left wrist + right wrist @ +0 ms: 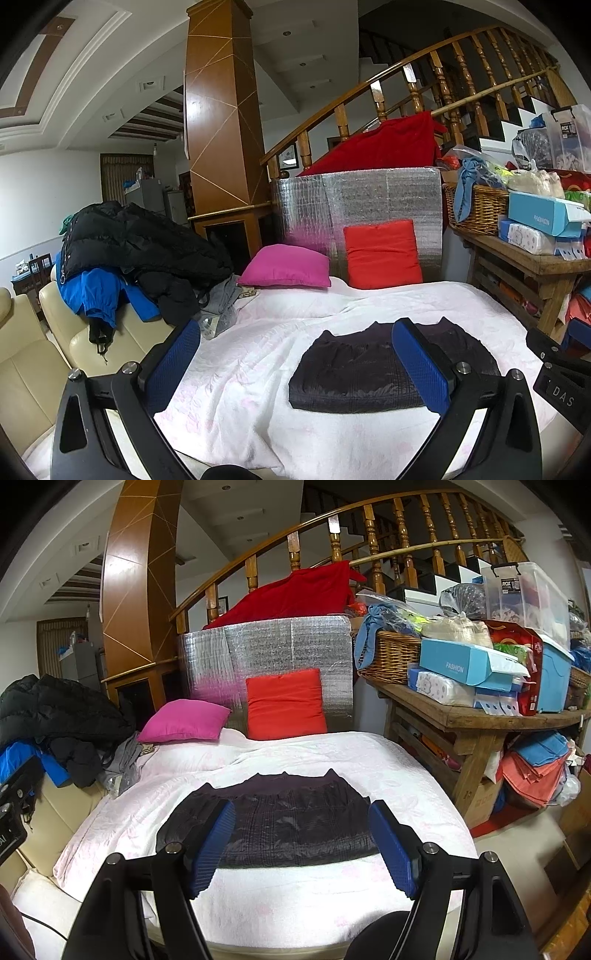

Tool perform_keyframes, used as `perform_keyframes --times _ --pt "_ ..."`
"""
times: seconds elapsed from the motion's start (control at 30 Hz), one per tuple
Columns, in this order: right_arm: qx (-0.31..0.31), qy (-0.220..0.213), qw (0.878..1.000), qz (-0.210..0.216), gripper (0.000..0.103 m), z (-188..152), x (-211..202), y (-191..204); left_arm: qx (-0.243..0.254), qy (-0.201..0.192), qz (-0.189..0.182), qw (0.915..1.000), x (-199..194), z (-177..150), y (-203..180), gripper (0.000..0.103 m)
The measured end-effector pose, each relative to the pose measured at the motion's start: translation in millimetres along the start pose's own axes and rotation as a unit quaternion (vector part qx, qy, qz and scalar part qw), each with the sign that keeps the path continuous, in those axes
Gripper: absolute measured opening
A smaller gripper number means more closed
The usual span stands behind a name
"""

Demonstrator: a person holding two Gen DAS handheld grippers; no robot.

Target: Fold large clothes

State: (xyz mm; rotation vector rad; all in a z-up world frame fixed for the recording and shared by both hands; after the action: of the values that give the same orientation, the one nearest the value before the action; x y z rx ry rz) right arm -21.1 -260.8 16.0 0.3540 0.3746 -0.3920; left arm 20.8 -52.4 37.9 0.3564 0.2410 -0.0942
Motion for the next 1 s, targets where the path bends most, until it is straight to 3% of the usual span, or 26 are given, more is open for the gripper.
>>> perform_keyframes --times 1.0 --pt "-0.006 -0.007 1.0 0.003 0.078 2.6 -5.5 3.7 -0.007 -0.005 -0.001 1.0 -6.0 -0.6 9.2 0.103"
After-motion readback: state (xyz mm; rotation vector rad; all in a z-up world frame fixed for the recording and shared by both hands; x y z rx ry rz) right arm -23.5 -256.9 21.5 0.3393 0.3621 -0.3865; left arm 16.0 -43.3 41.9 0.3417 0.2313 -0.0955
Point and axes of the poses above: each gripper's, at about its wrist camera, not at the fingertips, and x roughly the way its jaws point, y to its left, z to its top, the point moved 1 cm from there along x, roughly the way its jaws point, and after that the axes turned 13 degrees about x, right-handed, at the moved point
